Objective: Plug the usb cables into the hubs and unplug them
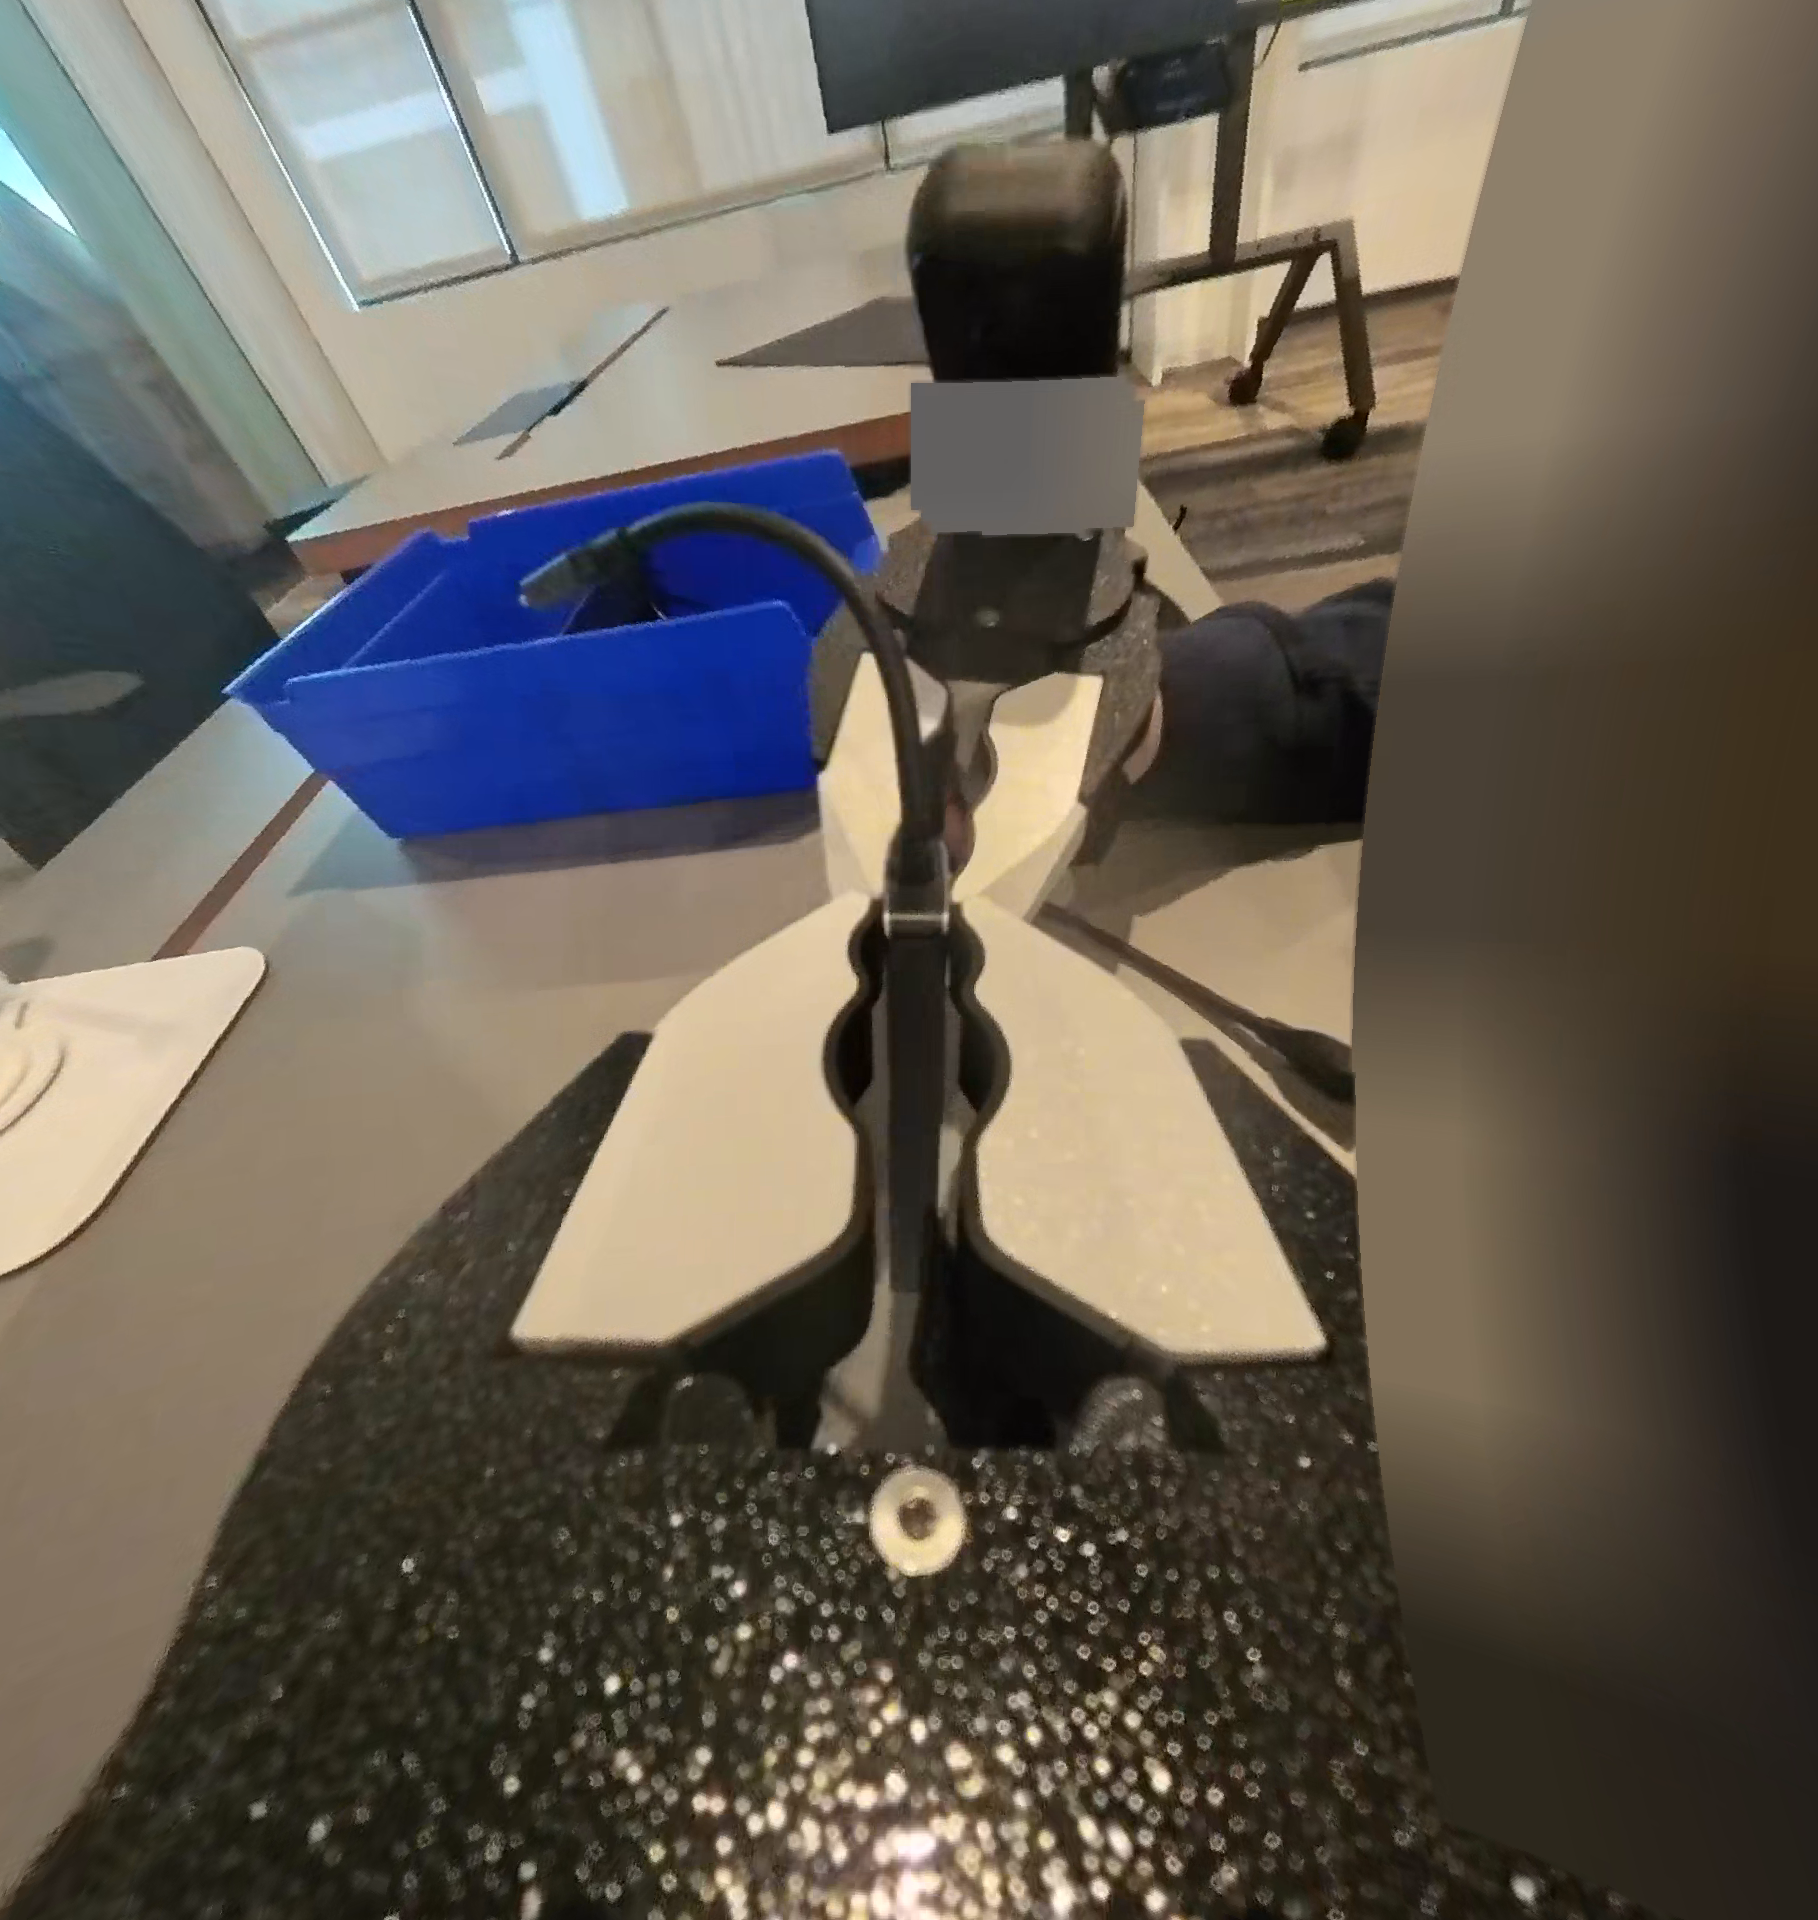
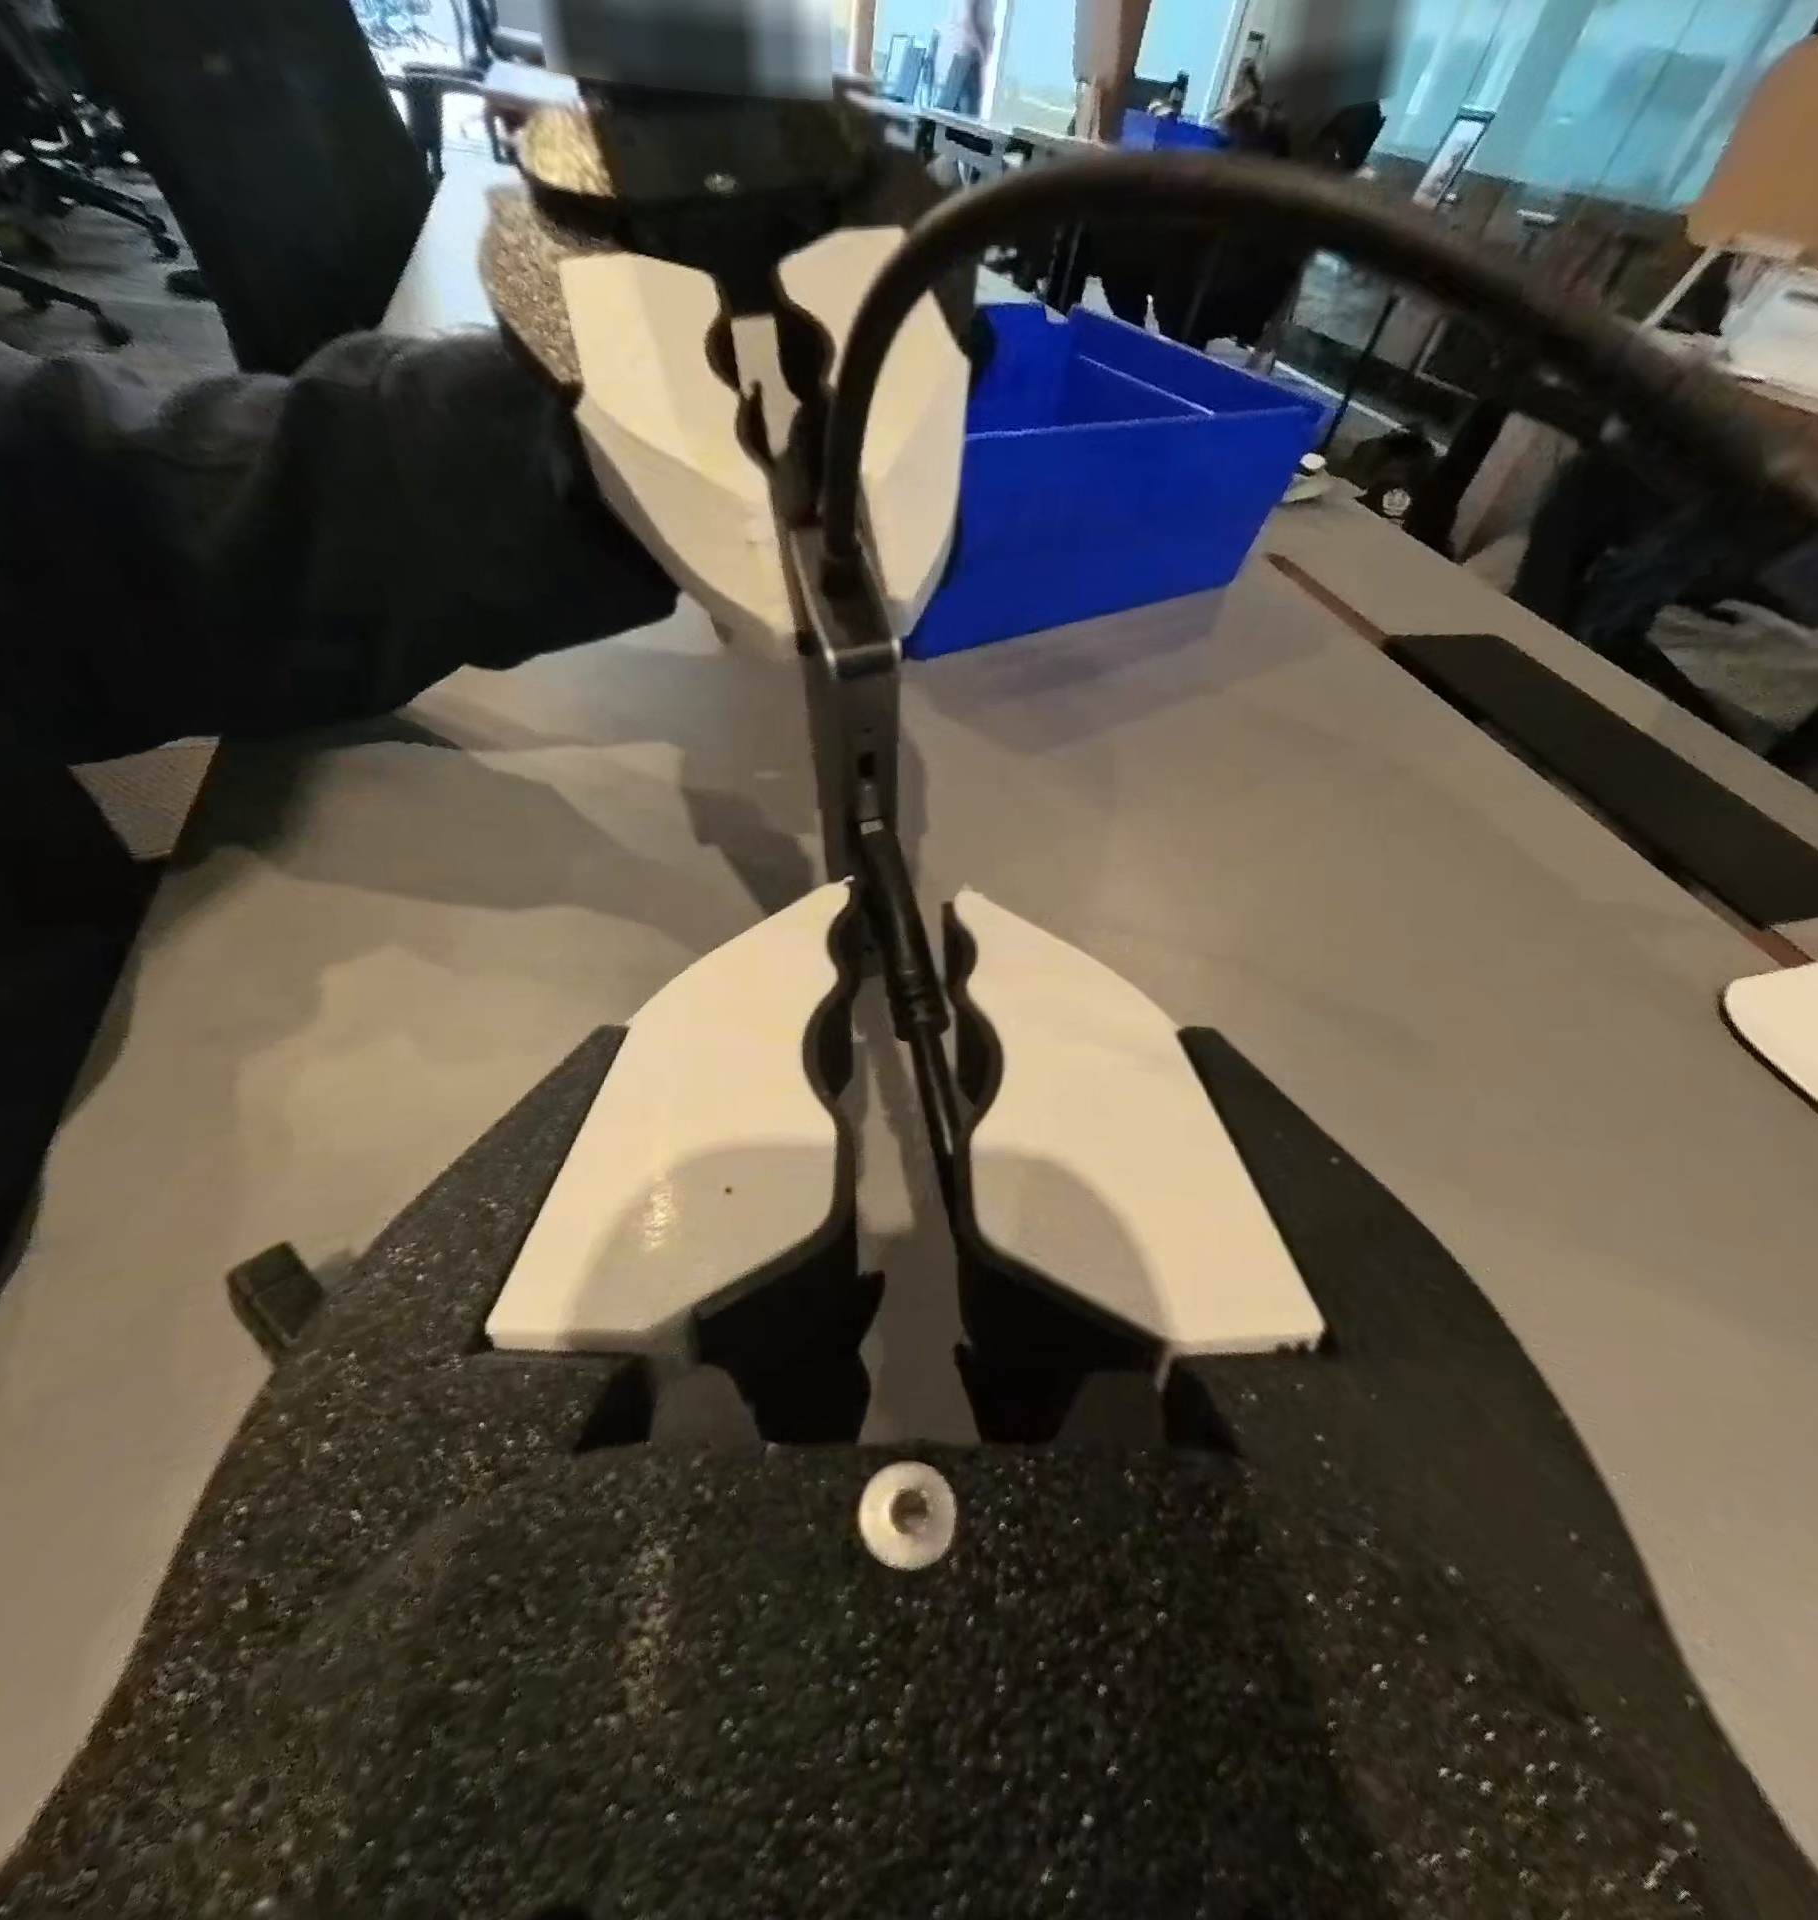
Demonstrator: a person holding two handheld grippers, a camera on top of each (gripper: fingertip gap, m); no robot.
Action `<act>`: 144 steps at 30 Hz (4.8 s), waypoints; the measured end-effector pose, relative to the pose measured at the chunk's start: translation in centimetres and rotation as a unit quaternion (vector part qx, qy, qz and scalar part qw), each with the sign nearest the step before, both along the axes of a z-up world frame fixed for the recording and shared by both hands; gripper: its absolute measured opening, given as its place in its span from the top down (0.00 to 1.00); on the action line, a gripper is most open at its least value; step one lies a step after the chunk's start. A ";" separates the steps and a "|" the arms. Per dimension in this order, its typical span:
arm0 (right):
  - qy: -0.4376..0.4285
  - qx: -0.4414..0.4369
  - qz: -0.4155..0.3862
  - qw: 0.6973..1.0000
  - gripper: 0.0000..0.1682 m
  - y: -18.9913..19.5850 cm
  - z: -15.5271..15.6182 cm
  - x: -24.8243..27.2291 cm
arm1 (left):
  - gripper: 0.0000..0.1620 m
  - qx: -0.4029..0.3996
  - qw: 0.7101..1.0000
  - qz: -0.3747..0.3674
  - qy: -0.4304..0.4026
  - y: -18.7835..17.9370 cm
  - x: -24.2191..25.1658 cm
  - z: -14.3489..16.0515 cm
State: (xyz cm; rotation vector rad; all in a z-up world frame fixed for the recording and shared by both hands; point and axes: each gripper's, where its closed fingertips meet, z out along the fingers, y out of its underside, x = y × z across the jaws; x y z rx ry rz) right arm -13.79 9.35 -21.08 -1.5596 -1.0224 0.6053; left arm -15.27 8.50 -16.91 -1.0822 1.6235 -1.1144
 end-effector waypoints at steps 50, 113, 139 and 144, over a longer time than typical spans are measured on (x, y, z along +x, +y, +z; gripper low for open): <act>0.043 0.112 -0.155 0.981 0.95 1.4 7.0 6.7 | 0.93 -0.021 0.979 0.178 -0.093 5.7 -2.6 -2.4; -0.487 -0.246 -0.290 0.786 0.95 2.6 -0.2 34.1 | 0.93 -0.087 0.983 0.138 -0.090 4.5 -1.3 -4.3; -0.257 -0.032 -0.211 0.942 0.83 4.4 6.3 15.3 | 0.93 -0.099 0.982 0.109 -0.118 3.7 -1.5 -3.5; -0.192 -0.039 -0.011 0.980 0.72 0.6 3.9 2.3 | 0.93 -0.090 0.987 0.076 -0.112 2.5 -1.2 -3.5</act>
